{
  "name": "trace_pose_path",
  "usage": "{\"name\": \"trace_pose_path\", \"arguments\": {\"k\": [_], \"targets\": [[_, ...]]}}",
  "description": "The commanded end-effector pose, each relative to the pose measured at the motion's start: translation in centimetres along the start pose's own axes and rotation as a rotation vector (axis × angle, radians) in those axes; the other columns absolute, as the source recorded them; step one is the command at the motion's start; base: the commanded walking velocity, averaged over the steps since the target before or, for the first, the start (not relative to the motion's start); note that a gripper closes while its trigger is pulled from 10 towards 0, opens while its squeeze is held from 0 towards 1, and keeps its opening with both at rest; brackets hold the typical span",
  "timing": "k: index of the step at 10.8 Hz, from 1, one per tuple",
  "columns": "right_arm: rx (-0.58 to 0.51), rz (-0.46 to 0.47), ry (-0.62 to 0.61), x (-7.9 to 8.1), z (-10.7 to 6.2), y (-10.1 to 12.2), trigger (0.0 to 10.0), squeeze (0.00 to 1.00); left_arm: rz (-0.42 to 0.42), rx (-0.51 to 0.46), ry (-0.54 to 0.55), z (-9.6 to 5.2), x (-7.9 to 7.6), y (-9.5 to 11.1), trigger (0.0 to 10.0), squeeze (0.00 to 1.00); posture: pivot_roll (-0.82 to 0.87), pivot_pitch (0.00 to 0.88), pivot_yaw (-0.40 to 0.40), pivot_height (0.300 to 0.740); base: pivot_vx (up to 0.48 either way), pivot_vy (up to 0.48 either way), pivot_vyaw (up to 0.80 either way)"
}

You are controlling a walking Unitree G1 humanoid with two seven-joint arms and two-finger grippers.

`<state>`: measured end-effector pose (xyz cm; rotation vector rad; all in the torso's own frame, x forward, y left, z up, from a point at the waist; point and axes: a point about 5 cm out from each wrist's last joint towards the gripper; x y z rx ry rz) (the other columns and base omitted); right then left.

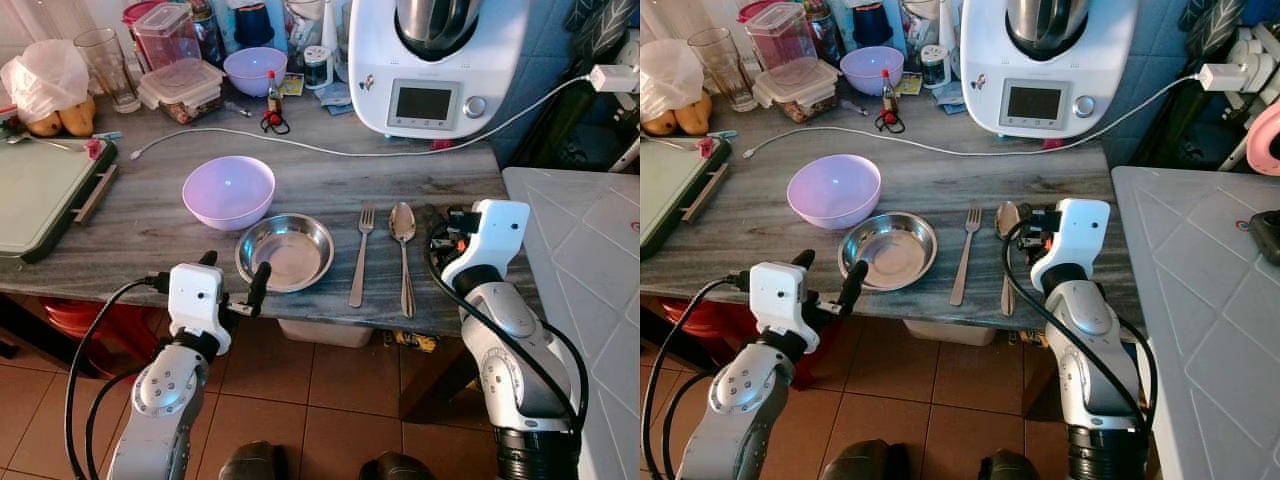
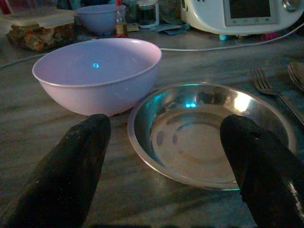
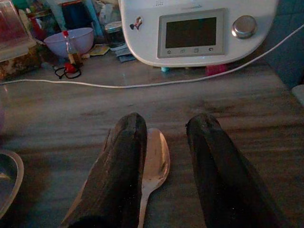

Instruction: Setting the table

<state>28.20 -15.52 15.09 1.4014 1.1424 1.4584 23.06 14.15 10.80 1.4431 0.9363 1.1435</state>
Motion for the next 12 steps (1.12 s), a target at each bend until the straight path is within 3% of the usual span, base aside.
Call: {"name": "trace_pose_path", "arguments": {"k": [1, 10, 11, 12], "targets": [[-0.023, -0.001, 0.015, 0.3, -0.1, 0.5, 10.0, 0.0, 0.003, 0.004, 0.013, 0.0, 0.3, -0.1, 10.0, 0.0, -0.04, 0.016, 0.05, 0.74, 0.0, 0.0, 0.0], [-0.023, -0.001, 0.015, 0.3, -0.1, 0.5, 10.0, 0.0, 0.003, 0.004, 0.013, 0.0, 0.3, -0.1, 10.0, 0.0, -0.04, 0.016, 0.05, 0.74, 0.0, 0.0, 0.0], [-0.03, -0.026, 0.019, 0.3, -0.2, 0.5, 10.0, 0.0, 0.005, 0.004, 0.018, 0.0, 0.4, -0.2, 10.0, 0.0, 0.0, 0.0, 0.0, 0.74, 0.0, 0.0, 0.0], [-0.028, -0.044, -0.005, -1.0, -0.1, -0.9, 10.0, 0.0, -0.01, 0.028, 0.118, 1.8, 1.3, -0.3, 10.0, 0.0, -0.04, 0.0, 0.046, 0.74, -0.345, 0.0, 0.0]]}}
Point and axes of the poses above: a point about 5 cm out from each wrist's last joint towards the gripper, its own z axis pointing out of the wrist towards the gripper, its own y axis along the axis of the wrist's last joint, x = y × z, and after that the axes turned 9 degrees about z, right-handed
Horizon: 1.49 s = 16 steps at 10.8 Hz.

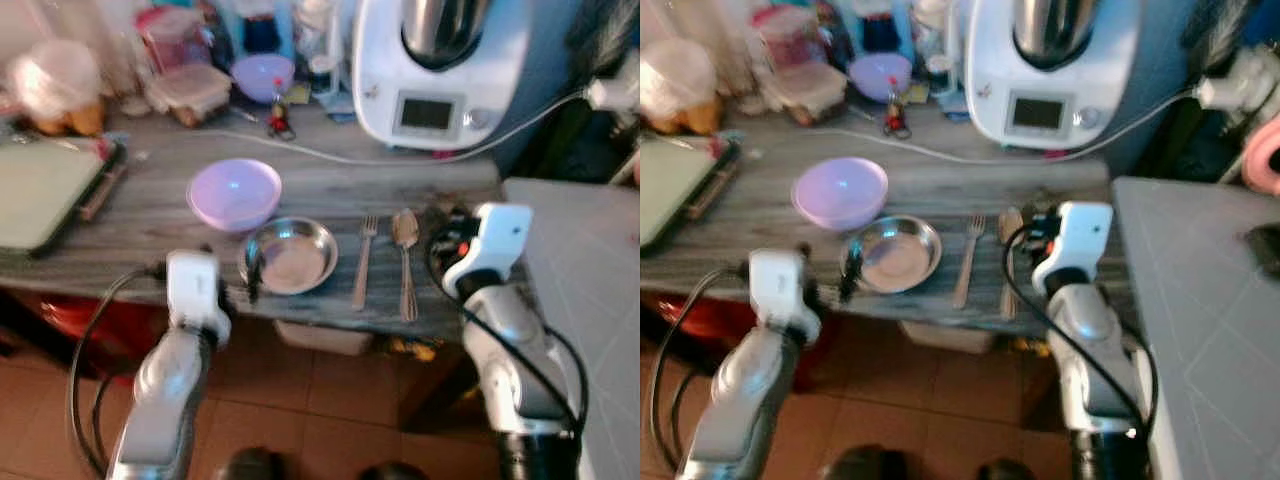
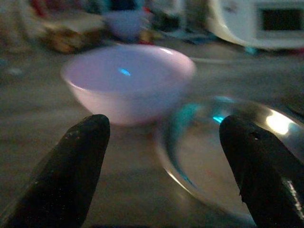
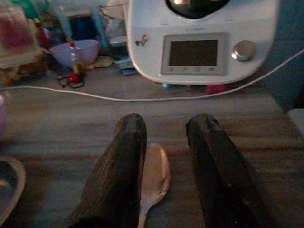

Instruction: Setting the table

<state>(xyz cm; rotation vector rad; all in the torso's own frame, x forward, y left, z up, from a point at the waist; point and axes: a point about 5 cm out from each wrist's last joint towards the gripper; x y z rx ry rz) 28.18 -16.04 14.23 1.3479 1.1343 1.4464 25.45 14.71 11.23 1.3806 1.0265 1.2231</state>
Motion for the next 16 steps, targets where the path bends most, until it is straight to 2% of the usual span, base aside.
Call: {"name": "trace_pose_path", "arguments": {"k": [1, 2, 3, 4, 11, 12, 13, 14, 15, 16], "targets": [[0.007, 0.007, -0.009, -0.3, -0.1, -0.3, 10.0, 1.0, 0.007, 0.029, 0.013, -0.2, 0.2, -0.5, 10.0, 0.0, -0.05, 0.0, 0.047, 0.74, -0.349, 0.0, 0.0], [0.004, 0.002, -0.005, -0.2, -0.1, -0.2, 10.0, 1.0, 0.008, 0.027, 0.012, -0.1, 0.2, -0.5, 10.0, 0.0, -0.05, 0.0, 0.048, 0.74, -0.356, 0.0, 0.0], [-0.005, -0.003, -0.003, -0.4, 0.0, -0.3, 10.0, 0.72, 0.007, 0.026, 0.018, 0.1, 0.2, -0.5, 10.0, 0.0, -0.05, 0.0, 0.046, 0.74, -0.349, 0.0, 0.0], [-0.005, -0.005, -0.001, -0.5, 0.0, -0.4, 10.0, 0.0, 0.007, 0.027, 0.021, 0.1, 0.2, -0.6, 10.0, 0.0, -0.05, 0.0, 0.045, 0.74, -0.356, 0.0, 0.0], [-0.011, -0.018, -0.002, -0.5, 0.1, -0.4, 10.0, 0.0, 0.005, 0.033, 0.013, 0.0, 0.1, -0.8, 10.0, 0.0, -0.05, 0.0, 0.039, 0.74, -0.328, 0.0, 0.0], [-0.019, -0.01, 0.001, -0.4, 0.1, -0.3, 10.0, 0.65, 0.003, 0.033, 0.009, 0.0, 0.0, -0.8, 10.0, 0.0, -0.05, 0.0, 0.039, 0.74, -0.296, 0.0, 0.0], [-0.021, -0.006, 0.002, -0.4, 0.2, -0.3, 10.0, 1.0, -0.001, 0.03, -0.002, -0.1, -0.1, -0.8, 10.0, 0.0, -0.05, 0.0, 0.039, 0.74, 0.0, 0.0, 0.0], [-0.025, -0.018, 0.012, -0.2, 0.2, -0.1, 10.0, 1.0, -0.014, 0.014, -0.022, -0.3, -0.2, -0.7, 10.0, 0.0, -0.05, 0.0, 0.039, 0.74, 0.0, 0.0, 0.0], [-0.018, -0.027, 0.002, -0.3, 0.2, -0.2, 10.0, 0.0, -0.046, 0.002, -0.055, -0.5, -0.5, -0.5, 10.0, 0.0, -0.05, 0.0, 0.039, 0.74, 0.0, 0.0, 0.0], [-0.031, -0.036, 0.011, -0.3, 0.3, 0.0, 10.0, 0.0, -0.035, -0.017, -0.081, -0.6, -0.8, -0.3, 10.0, 0.0, -0.05, 0.0, 0.039, 0.74, 0.0, 0.0, 0.0]]}}
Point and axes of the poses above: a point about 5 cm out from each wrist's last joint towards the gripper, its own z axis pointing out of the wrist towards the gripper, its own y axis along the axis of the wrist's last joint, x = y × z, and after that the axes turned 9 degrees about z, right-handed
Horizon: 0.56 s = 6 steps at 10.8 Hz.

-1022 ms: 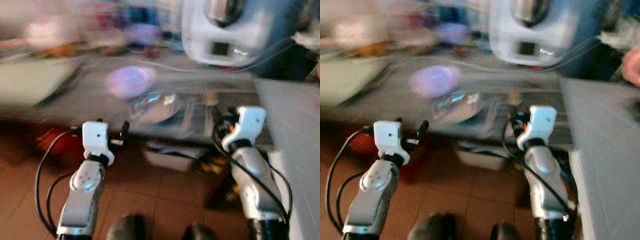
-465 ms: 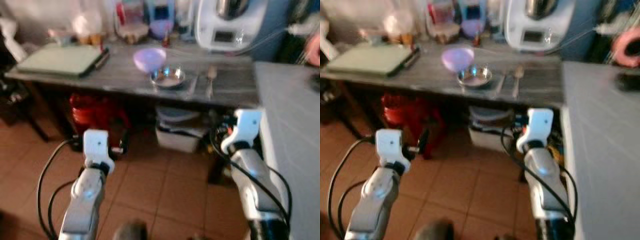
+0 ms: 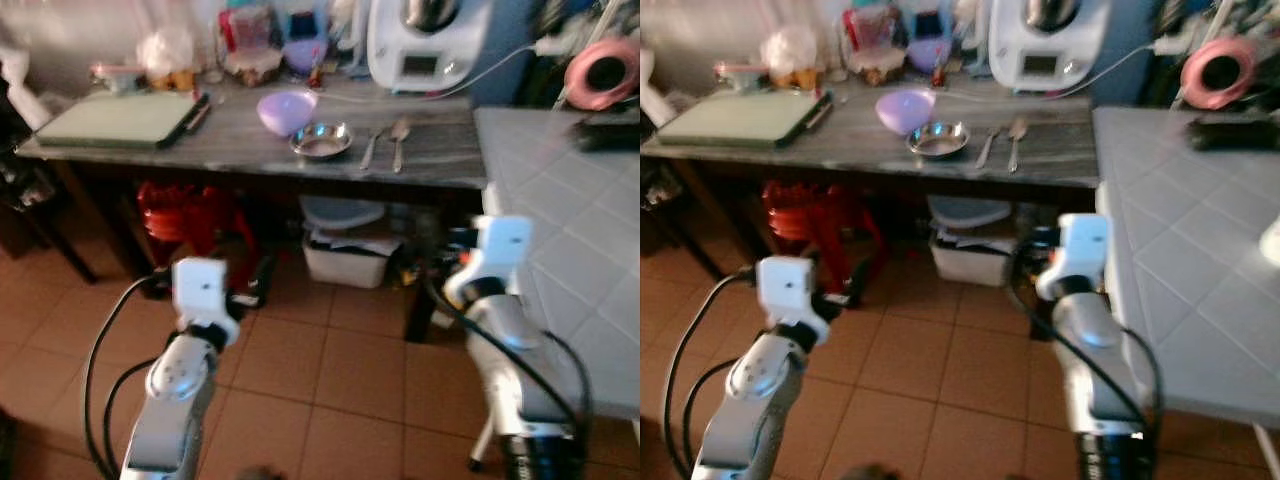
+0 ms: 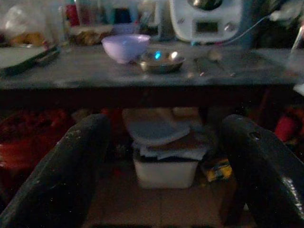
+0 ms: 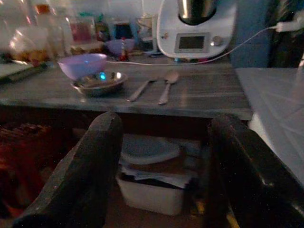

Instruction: Setting the table

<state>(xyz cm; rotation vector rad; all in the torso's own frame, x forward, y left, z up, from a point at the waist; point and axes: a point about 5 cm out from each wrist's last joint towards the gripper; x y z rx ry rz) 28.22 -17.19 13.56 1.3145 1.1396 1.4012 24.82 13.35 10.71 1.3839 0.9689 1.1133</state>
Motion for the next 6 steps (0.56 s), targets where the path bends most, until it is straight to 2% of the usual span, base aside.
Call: {"name": "trace_pose_path", "arguments": {"k": [1, 6], "targets": [[-0.028, 0.002, 0.04, 1.05, 0.39, 0.66, 10.0, 0.0, 0.013, -0.009, 0.011, -0.22, 0.56, 0.19, 10.0, 0.0, -0.05, 0.0, 0.039, 0.74, 0.255, 0.0, 0.0], [-0.002, 0.021, 0.032, 0.92, 0.26, 0.07, 10.0, 0.0, 0.01, -0.015, -0.01, -0.71, 0.61, 0.22, 10.0, 0.0, -0.04, 0.0, 0.037, 0.74, 0.354, 0.0, 0.0]]}}
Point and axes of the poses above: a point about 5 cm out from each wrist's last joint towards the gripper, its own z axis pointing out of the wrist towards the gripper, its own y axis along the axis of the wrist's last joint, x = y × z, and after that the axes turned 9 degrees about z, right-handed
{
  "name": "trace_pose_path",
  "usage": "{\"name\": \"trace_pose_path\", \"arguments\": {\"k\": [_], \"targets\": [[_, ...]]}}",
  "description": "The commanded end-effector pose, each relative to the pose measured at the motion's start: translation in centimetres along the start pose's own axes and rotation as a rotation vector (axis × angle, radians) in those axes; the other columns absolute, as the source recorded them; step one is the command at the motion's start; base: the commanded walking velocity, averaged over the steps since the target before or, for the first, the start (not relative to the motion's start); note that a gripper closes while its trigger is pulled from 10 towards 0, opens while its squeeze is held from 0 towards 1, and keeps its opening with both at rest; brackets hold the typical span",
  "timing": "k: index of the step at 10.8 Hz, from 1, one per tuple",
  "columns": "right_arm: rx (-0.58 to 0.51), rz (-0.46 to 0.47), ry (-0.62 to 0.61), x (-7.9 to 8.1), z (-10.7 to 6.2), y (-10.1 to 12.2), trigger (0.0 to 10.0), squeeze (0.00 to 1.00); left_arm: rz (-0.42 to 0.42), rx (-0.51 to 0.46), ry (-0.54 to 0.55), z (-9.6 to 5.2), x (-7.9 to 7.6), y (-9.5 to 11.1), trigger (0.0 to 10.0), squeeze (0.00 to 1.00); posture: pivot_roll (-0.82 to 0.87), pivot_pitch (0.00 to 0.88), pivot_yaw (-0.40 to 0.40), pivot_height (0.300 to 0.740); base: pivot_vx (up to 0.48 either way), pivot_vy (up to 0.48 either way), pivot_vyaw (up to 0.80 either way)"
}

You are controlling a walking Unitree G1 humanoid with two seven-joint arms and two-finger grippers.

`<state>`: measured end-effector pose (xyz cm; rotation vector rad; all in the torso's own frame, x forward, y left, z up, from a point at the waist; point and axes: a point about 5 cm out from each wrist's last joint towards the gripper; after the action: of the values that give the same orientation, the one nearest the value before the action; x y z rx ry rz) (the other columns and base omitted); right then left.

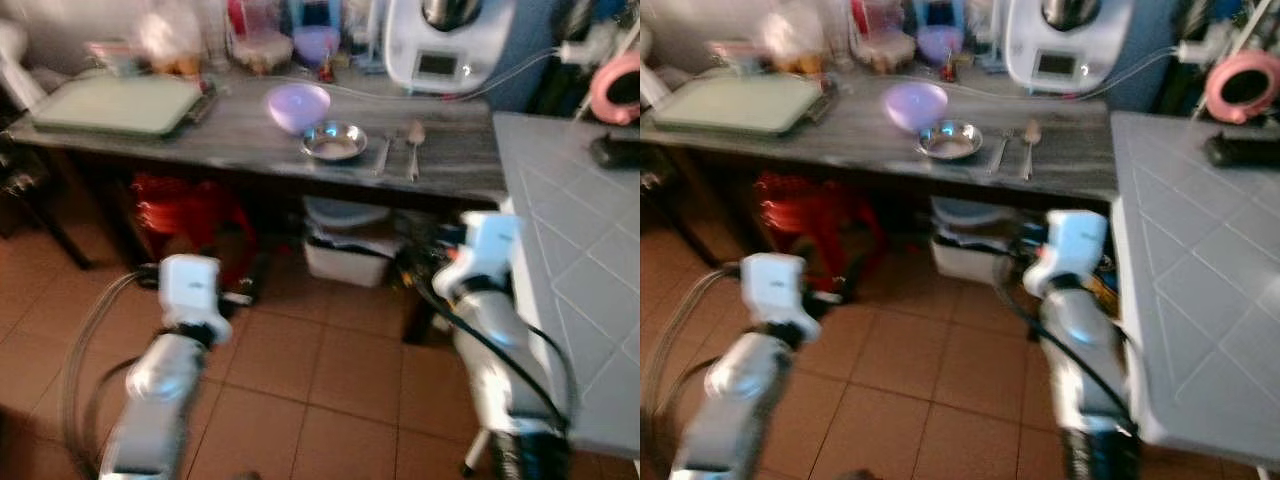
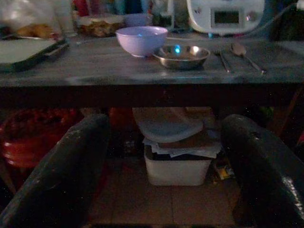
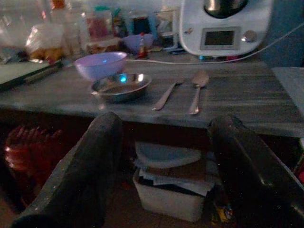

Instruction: Setting the table

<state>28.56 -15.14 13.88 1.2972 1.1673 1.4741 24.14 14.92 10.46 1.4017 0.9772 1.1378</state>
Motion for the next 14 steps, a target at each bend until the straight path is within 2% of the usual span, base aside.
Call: {"name": "trace_pose_path", "arguments": {"k": [1, 4, 6, 8, 10, 12, 14], "targets": [[0.006, -0.017, -0.037, -1.13, -0.33, 0.14, 10.0, 0.0, -0.012, -0.026, -0.025, 0.25, -0.62, 0.56, 10.0, 0.0, -0.05, 0.0, 0.035, 0.74, 0.371, 0.0, 0.0], [0.003, -0.041, -0.027, -1.32, -0.52, 0.18, 10.0, 0.0, -0.005, -0.006, -0.011, 0.18, -0.4, 0.22, 10.0, 0.0, -0.05, 0.0, 0.033, 0.74, 0.112, 0.0, 0.0], [0.026, 0.007, -0.049, -1.39, -0.58, -0.12, 10.0, 0.0, -0.006, -0.006, -0.012, 0.14, -0.4, 0.21, 10.0, 0.0, -0.05, 0.0, 0.031, 0.74, 0.0, 0.0, 0.0], [0.026, 0.014, -0.054, -1.56, -0.63, -0.08, 10.0, 0.0, -0.002, -0.004, -0.009, 0.11, -0.28, 0.14, 10.0, 0.0, -0.05, 0.0, 0.03, 0.74, 0.0, 0.0, -0.72], [0.037, 0.019, -0.057, -1.61, -0.66, -0.19, 10.0, 0.0, -0.003, -0.009, -0.014, 0.07, -0.31, 0.18, 10.0, 0.0, -0.05, 0.0, 0.03, 0.74, 0.0, 0.0, 0.0], [0.049, 0.023, -0.072, -1.79, -0.71, -0.29, 10.0, 0.0, -0.003, -0.008, -0.013, -0.01, -0.29, 0.17, 10.0, 0.0, -0.05, 0.0, 0.029, 0.74, 0.0, 0.0, -0.8], [0.041, 0.03, -0.07, -1.78, -0.75, -0.22, 10.0, 0.0, -0.003, -0.01, -0.015, -0.03, -0.27, 0.18, 10.0, 0.0, -0.05, 0.0, 0.029, 0.74, 0.249, -0.306, -0.4]]}}
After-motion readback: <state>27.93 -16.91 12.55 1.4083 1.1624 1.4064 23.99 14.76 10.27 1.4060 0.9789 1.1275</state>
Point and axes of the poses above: a point about 5 cm out from each wrist's last joint towards the gripper, its own z axis pointing out of the wrist towards the gripper, its own y axis along the axis of the wrist's last joint, x = y × z, and after that the axes turned 9 degrees about z, right-handed
